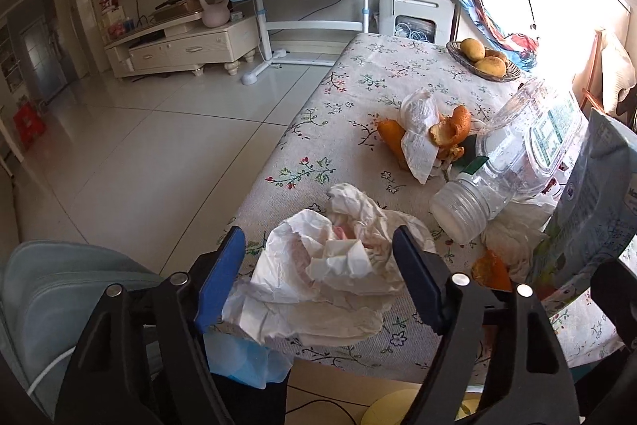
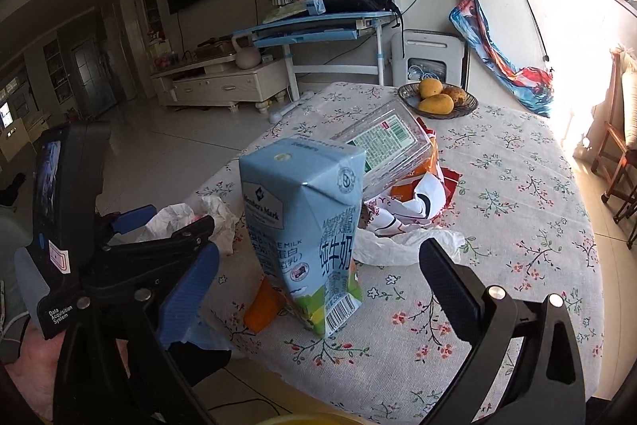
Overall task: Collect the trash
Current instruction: 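Grasp the crumpled white tissue with the left gripper while the right gripper grasps the blue milk carton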
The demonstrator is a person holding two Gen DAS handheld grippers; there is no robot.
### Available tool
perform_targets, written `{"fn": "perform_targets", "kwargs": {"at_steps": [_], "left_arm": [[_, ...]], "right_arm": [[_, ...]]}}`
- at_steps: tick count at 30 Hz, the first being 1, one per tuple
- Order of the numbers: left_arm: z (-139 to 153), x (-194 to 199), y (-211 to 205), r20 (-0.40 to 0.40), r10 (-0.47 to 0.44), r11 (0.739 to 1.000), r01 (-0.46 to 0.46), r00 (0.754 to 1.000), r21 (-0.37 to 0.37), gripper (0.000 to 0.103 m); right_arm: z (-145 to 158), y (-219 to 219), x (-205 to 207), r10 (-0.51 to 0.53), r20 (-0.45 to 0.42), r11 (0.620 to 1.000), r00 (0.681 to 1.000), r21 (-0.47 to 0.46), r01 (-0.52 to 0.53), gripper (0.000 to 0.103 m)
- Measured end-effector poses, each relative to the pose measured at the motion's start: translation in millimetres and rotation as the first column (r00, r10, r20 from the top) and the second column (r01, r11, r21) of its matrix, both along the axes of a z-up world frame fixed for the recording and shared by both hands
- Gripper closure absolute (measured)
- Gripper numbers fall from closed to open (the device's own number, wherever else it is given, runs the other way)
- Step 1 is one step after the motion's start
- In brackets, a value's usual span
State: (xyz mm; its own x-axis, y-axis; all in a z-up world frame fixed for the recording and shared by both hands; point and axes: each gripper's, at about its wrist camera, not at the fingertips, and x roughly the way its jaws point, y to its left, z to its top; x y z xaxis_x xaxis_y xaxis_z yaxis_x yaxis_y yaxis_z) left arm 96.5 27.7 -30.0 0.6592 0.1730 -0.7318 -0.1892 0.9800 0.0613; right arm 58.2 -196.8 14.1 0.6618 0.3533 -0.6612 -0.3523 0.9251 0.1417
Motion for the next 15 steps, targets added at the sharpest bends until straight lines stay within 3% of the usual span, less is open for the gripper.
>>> {"fn": "perform_targets", "kwargs": {"at_steps": [6, 9, 10, 15], "left_arm": [[-10, 9, 3, -0.004, -0.035, 0.996, 0.035, 0.999, -0.084, 0.069], [-9, 6, 2, 0.011, -0.047, 0.994, 0.048, 0.999, -0.1, 0.075], [-9, 5, 4, 0.015, -0.044, 0.992, 0.046, 0.999, -0.113, 0.077], [-6, -2, 9, 0.043, -0.036, 0.984, 0.043, 0.998, -0.175, 0.079]], "right_arm": [[-10, 4, 17, -0.013, -0.001, 0.999, 1.0, 0.035, 0.013, 0.009], [-16, -1, 23, -0.02, -0.02, 0.997, 1.0, 0.071, 0.022, 0.037], [-16, -3, 24, -0.022, -0.028, 0.996, 0.999, 0.089, 0.025, 0.051], [-18, -13, 23, -0.051, -0.027, 0.99, 0.998, 0.129, 0.054, 0.054]]}}
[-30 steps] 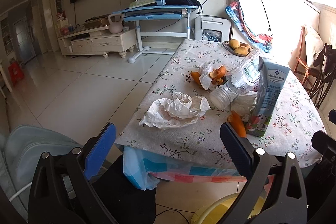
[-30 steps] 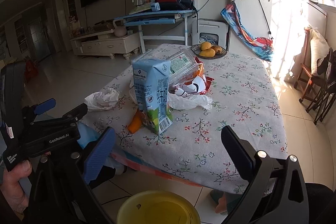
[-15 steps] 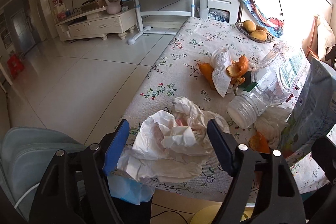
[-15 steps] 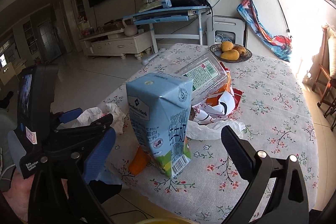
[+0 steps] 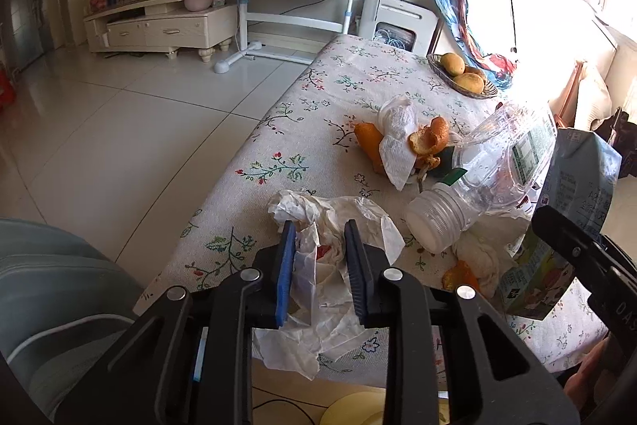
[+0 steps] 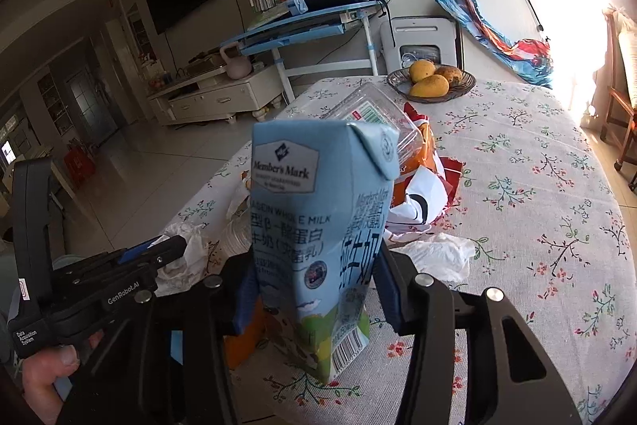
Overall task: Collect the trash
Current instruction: 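Grasp the crumpled white tissue with the left gripper while the right gripper grasps the blue milk carton, then carry the milk carton into the yellow basin with the right gripper while the left gripper drops the tissue there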
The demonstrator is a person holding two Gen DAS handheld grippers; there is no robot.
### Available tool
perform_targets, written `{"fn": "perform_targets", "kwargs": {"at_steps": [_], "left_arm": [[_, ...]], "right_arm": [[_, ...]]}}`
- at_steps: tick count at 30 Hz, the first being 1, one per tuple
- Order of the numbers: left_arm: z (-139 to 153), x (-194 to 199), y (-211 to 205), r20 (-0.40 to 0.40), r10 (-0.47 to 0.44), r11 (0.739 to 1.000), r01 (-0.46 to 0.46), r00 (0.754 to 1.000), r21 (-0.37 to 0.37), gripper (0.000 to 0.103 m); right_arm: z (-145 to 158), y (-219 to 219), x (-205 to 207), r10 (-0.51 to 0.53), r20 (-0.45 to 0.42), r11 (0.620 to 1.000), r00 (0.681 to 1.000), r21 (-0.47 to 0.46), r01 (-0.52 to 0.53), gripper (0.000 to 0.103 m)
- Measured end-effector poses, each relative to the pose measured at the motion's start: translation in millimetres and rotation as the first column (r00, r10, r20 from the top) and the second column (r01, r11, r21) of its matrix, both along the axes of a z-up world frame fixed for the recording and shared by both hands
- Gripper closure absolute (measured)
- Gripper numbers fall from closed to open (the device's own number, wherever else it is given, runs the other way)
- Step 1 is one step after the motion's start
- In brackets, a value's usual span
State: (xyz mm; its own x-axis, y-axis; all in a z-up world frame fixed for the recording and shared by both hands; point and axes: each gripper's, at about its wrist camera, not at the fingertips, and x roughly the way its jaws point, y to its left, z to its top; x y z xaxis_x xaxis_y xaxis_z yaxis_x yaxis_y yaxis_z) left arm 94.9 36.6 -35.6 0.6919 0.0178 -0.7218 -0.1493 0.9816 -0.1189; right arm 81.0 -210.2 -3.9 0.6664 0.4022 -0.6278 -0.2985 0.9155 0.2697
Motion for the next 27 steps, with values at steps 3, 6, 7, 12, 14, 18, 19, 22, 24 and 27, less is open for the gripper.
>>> {"fn": "perform_targets", "kwargs": {"at_steps": [3, 6, 7, 12, 14, 18, 19, 22, 24, 27], "left_arm": [[5, -7, -1, 0.032, -0.005, 1.0, 0.005, 0.999, -0.014, 0.079], [9, -12, -4, 0.057, -0.006, 1.0, 0.006, 0.998, -0.001, 0.079], [10, -14, -5, 0.064, -0.005, 1.0, 0.005, 0.998, 0.0, 0.079], [16, -21, -5, 0.097, -0.003, 1.0, 0.004, 0.995, -0.012, 0.079], [17, -24, -5, 0.103, -0.002, 1.0, 0.003, 0.995, -0.01, 0.079], [20, -28, -7, 0.116, -0.007, 1.0, 0.006, 0.993, 0.009, 0.079], [20, -30, -8, 0.122, -0.01, 1.0, 0.008, 0.992, 0.015, 0.079], [23, -38, -9, 0.136, -0.019, 1.0, 0.016, 0.991, 0.022, 0.079], [26, -40, -9, 0.143, -0.022, 1.0, 0.02, 0.989, 0.019, 0.079], [29, -45, -8, 0.155, -0.025, 1.0, 0.023, 0.988, 0.01, 0.079]], "right_arm": [[4, -7, -3, -0.013, 0.012, 0.999, 1.0, 0.029, 0.013, 0.054], [7, -13, -4, -0.019, 0.018, 0.998, 1.0, 0.061, 0.017, 0.054], [7, -16, -5, -0.02, 0.016, 0.997, 1.0, 0.075, 0.019, 0.054], [14, -26, -12, -0.025, 0.026, 0.99, 0.999, 0.138, 0.021, 0.054], [18, -28, -15, -0.02, 0.034, 0.988, 0.999, 0.156, 0.014, 0.054], [21, -30, -17, -0.012, 0.041, 0.984, 0.999, 0.177, 0.004, 0.054], [21, -31, -18, -0.01, 0.04, 0.983, 0.999, 0.183, 0.003, 0.054], [26, -34, -23, -0.001, 0.042, 0.98, 0.999, 0.2, -0.008, 0.054], [31, -35, -28, 0.011, 0.047, 0.979, 0.999, 0.202, -0.02, 0.054], [33, -35, -41, 0.037, 0.034, 0.98, 0.999, 0.196, -0.043, 0.054]]}}
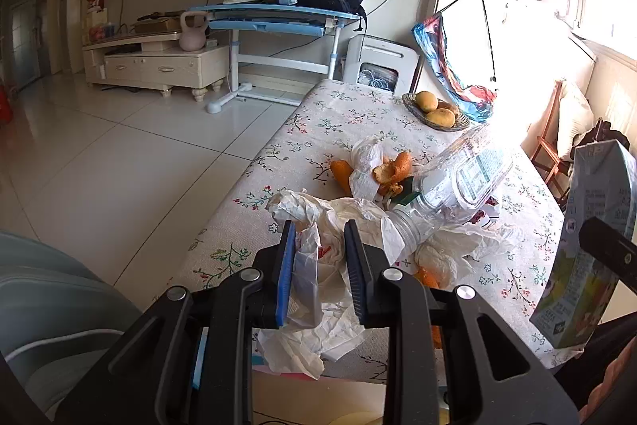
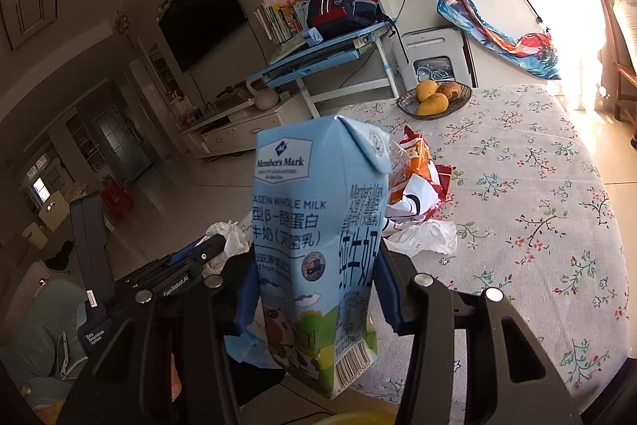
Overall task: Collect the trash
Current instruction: 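Carry the milk carton into the yellow basin with the right gripper while the left gripper drops the tissue there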
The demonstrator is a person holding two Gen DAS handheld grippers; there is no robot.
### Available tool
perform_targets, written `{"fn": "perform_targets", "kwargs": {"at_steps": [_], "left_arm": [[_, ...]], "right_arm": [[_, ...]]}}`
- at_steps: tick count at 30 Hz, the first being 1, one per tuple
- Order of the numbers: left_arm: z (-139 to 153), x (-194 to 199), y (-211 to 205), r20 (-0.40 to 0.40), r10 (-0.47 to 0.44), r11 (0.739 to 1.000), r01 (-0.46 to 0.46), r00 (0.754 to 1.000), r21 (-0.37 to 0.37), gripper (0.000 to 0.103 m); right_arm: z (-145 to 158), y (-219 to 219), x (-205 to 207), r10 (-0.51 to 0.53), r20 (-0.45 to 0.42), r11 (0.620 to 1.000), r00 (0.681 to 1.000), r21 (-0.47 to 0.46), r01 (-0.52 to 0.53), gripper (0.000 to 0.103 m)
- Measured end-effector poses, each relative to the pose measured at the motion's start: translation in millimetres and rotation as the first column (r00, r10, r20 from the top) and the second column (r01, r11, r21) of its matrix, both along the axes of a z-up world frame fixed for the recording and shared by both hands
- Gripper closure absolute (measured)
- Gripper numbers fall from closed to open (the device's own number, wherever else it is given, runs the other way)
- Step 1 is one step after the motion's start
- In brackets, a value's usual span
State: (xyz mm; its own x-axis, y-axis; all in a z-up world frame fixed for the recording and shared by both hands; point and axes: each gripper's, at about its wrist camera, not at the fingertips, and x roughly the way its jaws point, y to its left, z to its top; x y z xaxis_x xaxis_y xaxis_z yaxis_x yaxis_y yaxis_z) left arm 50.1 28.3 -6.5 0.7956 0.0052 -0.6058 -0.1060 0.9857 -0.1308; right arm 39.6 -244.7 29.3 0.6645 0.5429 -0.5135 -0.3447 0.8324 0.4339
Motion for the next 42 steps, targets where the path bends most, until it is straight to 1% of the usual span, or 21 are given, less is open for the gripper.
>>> {"fn": "perform_targets", "kwargs": {"at_steps": [3, 6, 9, 13, 15, 16, 17, 20, 23, 27, 28, 29, 31, 33, 35, 36, 37, 39, 40, 41, 42], "left_arm": [[3, -5, 2, 0.01, -0.005, 1.0, 0.005, 1.0, -0.009, 0.079], [5, -13, 3, 0.02, -0.012, 1.0, 0.012, 1.0, -0.015, 0.079], [9, -22, 3, 0.033, -0.02, 1.0, 0.021, 0.999, -0.016, 0.079], [13, -32, 2, 0.044, -0.031, 0.999, 0.032, 0.999, -0.021, 0.079], [15, -37, 1, 0.049, -0.037, 0.999, 0.038, 0.998, -0.025, 0.079], [16, -40, 0, 0.05, -0.04, 0.999, 0.042, 0.998, -0.028, 0.079], [15, -42, 0, 0.05, -0.044, 0.998, 0.045, 0.998, -0.031, 0.079], [15, -52, -4, 0.051, -0.062, 0.997, 0.064, 0.997, -0.037, 0.079], [11, -60, -14, 0.037, -0.098, 0.995, 0.099, 0.995, -0.034, 0.079], [3, -72, -35, 0.009, -0.167, 0.986, 0.167, 0.986, -0.026, 0.079], [1, -75, -42, -0.001, -0.187, 0.982, 0.187, 0.982, -0.023, 0.079], [-1, -78, -49, -0.012, -0.21, 0.978, 0.21, 0.978, -0.019, 0.079], [-6, -86, -64, -0.033, -0.255, 0.967, 0.255, 0.966, -0.012, 0.079], [-11, -95, -78, -0.062, -0.309, 0.951, 0.309, 0.949, -0.008, 0.079], [-18, -103, -93, -0.104, -0.374, 0.927, 0.375, 0.922, -0.012, 0.079], [-23, -108, -102, -0.135, -0.417, 0.908, 0.419, 0.899, -0.018, 0.079], [-30, -113, -111, -0.174, -0.463, 0.884, 0.467, 0.869, -0.019, 0.079], [-46, -124, -133, -0.263, -0.543, 0.826, 0.563, 0.797, 0.0, 0.075], [-53, -130, -144, -0.305, -0.567, 0.798, 0.602, 0.765, 0.027, 0.072], [-58, -136, -153, -0.332, -0.577, 0.774, 0.629, 0.747, 0.069, 0.065], [-61, -142, -160, -0.348, -0.575, 0.757, 0.643, 0.74, 0.119, 0.056]], "right_arm": [[-7, 4, -20, 0.04, -0.049, 0.999, 0.998, -0.033, -0.042, 0.054], [-26, 10, -43, 0.078, -0.136, 0.993, 0.988, -0.079, -0.089, 0.054], [-50, 15, -65, 0.093, -0.237, 0.983, 0.967, -0.131, -0.127, 0.054], [-82, 19, -88, 0.096, -0.364, 0.966, 0.926, -0.189, -0.174, 0.053], [-93, 22, -92, 0.096, -0.408, 0.954, 0.908, -0.222, -0.201, 0.049], [-95, 22, -92, 0.089, -0.413, 0.95, 0.906, -0.239, -0.202, 0.041], [-95, 22, -92, 0.087, -0.411, 0.948, 0.907, -0.246, -0.202, 0.037], [-85, 16, -93, 0.061, -0.361, 0.952, 0.93, -0.258, -0.163, 0.03], [-73, 6, -94, 0.036, -0.308, 0.966, 0.951, -0.234, -0.113, 0.028], [-56, -13, -101, -0.037, -0.214, 0.982, 0.976, -0.187, -0.003, 0.026], [-52, -20, -102, -0.065, -0.186, 0.984, 0.98, -0.174, 0.032, 0.023], [-47, -28, -102, -0.097, -0.161, 0.984, 0.982, -0.164, 0.07, 0.021], [-40, -42, -103, -0.156, -0.123, 0.98, 0.98, -0.141, 0.138, 0.02], [-38, -52, -100, -0.203, -0.106, 0.975, 0.973, -0.117, 0.19, 0.02], [-39, -58, -97, -0.241, -0.105, 0.968, 0.965, -0.103, 0.23, 0.019], [-40, -59, -95, -0.253, -0.109, 0.965, 0.961, -0.096, 0.244, 0.019], [-41, -62, -93, -0.264, -0.112, 0.963, 0.958, -0.091, 0.255, 0.019], [-40, -64, -93, -0.28, -0.11, 0.958, 0.954, -0.096, 0.271, 0.019], [-40, -62, -93, -0.284, -0.108, 0.956, 0.953, -0.102, 0.274, 0.019], [-39, -61, -92, -0.287, -0.104, 0.955, 0.952, -0.11, 0.276, 0.019], [-38, -60, -93, -0.291, -0.099, 0.953, 0.952, -0.119, 0.279, 0.019]]}}
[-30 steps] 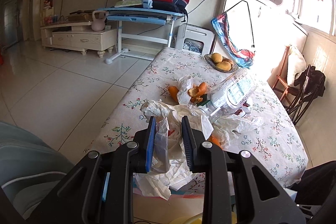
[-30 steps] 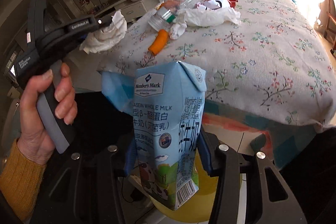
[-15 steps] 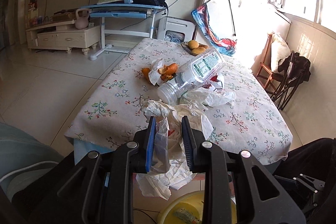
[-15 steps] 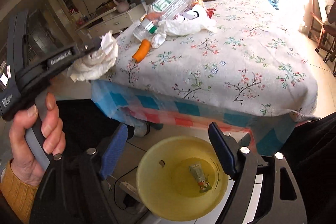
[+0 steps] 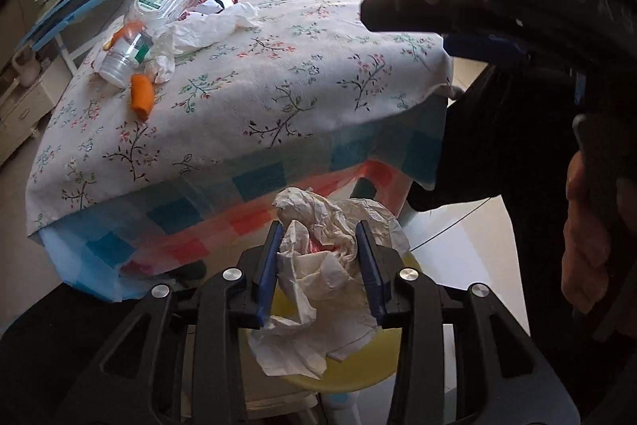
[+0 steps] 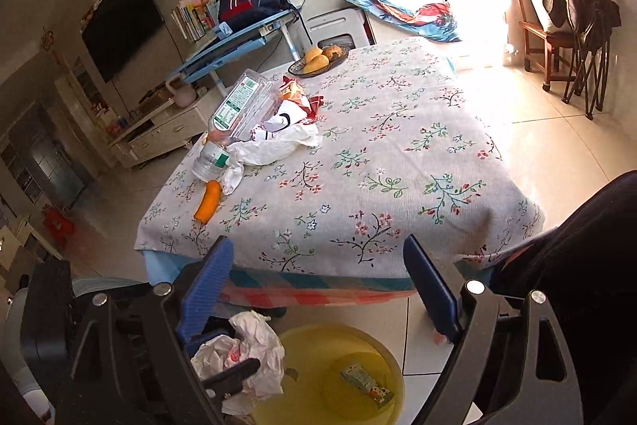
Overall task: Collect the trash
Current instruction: 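Carry the milk carton into the yellow basin with the right gripper while the left gripper drops the tissue there, then grasp the orange peel with the right gripper while the left gripper moves toward the clear bottle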
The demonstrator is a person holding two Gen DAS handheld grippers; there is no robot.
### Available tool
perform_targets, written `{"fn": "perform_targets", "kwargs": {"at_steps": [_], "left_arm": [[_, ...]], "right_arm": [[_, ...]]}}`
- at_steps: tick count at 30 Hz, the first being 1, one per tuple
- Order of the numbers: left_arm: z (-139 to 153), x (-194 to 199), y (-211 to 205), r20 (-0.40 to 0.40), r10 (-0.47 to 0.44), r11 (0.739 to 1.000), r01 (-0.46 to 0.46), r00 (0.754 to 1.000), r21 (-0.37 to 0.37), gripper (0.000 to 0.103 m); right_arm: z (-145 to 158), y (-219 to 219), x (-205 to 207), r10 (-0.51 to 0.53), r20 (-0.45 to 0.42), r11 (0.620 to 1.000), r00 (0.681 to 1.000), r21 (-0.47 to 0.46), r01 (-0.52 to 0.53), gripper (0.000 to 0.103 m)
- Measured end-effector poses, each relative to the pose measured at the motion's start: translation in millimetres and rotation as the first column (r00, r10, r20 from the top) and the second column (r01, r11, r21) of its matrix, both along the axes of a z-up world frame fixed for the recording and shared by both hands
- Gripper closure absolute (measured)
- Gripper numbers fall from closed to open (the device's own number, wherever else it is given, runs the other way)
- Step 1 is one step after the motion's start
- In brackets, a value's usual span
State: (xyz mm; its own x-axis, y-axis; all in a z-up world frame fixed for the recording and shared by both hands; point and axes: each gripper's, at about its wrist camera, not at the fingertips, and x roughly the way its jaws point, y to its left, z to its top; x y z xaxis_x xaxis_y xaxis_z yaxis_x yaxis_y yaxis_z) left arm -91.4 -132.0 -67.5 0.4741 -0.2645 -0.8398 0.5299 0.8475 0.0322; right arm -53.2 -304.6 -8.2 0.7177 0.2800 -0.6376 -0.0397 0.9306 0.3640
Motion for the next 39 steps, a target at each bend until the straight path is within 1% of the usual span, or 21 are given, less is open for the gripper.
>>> {"fn": "perform_targets", "kwargs": {"at_steps": [1, 2, 3, 5, 6, 8, 12, 15, 20, 22, 25, 28, 30, 32, 34, 37, 39], "left_arm": [[-1, -4, -5, 0.02, -0.013, 0.999, 0.012, 1.0, 0.035, 0.051], [1, -8, -5, 0.04, -0.015, 0.999, 0.013, 0.999, 0.05, 0.042], [5, -10, -3, 0.062, -0.007, 0.999, 0.004, 0.998, 0.052, 0.034], [18, -8, 11, 0.107, 0.04, 0.998, -0.045, 0.993, 0.039, 0.025], [23, -4, 21, 0.123, 0.073, 0.997, -0.076, 0.99, 0.022, 0.022], [34, 3, 41, 0.135, 0.144, 0.99, -0.14, 0.98, -0.033, 0.021], [53, 12, 81, 0.145, 0.277, 0.954, -0.253, 0.95, -0.161, 0.015], [61, 13, 104, 0.145, 0.349, 0.921, -0.311, 0.926, -0.234, 0.012], [66, 13, 134, 0.143, 0.423, 0.879, -0.366, 0.895, -0.307, 0.009], [65, 13, 146, 0.118, 0.449, 0.856, -0.389, 0.886, -0.34, 0.008], [63, 15, 163, 0.058, 0.473, 0.819, -0.415, 0.879, -0.396, 0.007], [59, 17, 176, 0.02, 0.498, 0.785, -0.441, 0.867, -0.435, 0.007], [55, 20, 182, -0.006, 0.512, 0.767, -0.46, 0.859, -0.448, 0.007], [52, 24, 186, -0.027, 0.523, 0.755, -0.478, 0.852, -0.45, 0.007], [49, 27, 187, -0.039, 0.529, 0.748, -0.487, 0.848, -0.451, 0.007], [47, 29, 189, -0.045, 0.533, 0.744, -0.493, 0.845, -0.451, 0.007], [46, 29, 189, -0.037, 0.533, 0.749, -0.492, 0.845, -0.444, 0.007]], "right_arm": [[-1, 0, 0, -0.003, 0.002, 1.0, 1.0, -0.01, 0.003, 0.019], [-2, 2, 1, -0.007, 0.001, 1.0, 1.0, -0.023, 0.007, 0.019], [-3, 3, 3, -0.012, -0.003, 0.999, 1.0, -0.034, 0.012, 0.019], [-7, 5, 5, -0.029, -0.022, 0.998, 0.999, -0.061, 0.027, 0.019], [-10, 7, 7, -0.037, -0.035, 0.997, 0.999, -0.072, 0.034, 0.018], [-14, 10, 12, -0.05, -0.058, 0.994, 0.997, -0.097, 0.044, 0.018], [-20, 34, 18, -0.018, -0.084, 0.98, 0.996, -0.199, 0.001, 0.019], [-27, 55, 21, 0.014, -0.114, 0.959, 0.993, -0.28, -0.046, 0.018], [-34, 84, 21, 0.046, -0.153, 0.914, 0.987, -0.393, -0.104, 0.019], [-36, 95, 20, 0.054, -0.169, 0.893, 0.984, -0.433, -0.124, 0.019], [-39, 109, 17, 0.063, -0.194, 0.865, 0.979, -0.478, -0.151, 0.018], [-45, 124, 15, 0.077, -0.223, 0.831, 0.972, -0.525, -0.186, 0.018], [-51, 133, 14, 0.088, -0.245, 0.809, 0.966, -0.548, -0.212, 0.018], [-57, 141, 14, 0.097, -0.265, 0.791, 0.959, -0.564, -0.236, 0.018], [-60, 145, 14, 0.108, -0.28, 0.778, 0.954, -0.573, -0.257, 0.018], [-61, 147, 15, 0.129, -0.287, 0.767, 0.949, -0.578, -0.28, 0.018], [-59, 145, 15, 0.139, -0.282, 0.772, 0.949, -0.57, -0.282, 0.018]]}}
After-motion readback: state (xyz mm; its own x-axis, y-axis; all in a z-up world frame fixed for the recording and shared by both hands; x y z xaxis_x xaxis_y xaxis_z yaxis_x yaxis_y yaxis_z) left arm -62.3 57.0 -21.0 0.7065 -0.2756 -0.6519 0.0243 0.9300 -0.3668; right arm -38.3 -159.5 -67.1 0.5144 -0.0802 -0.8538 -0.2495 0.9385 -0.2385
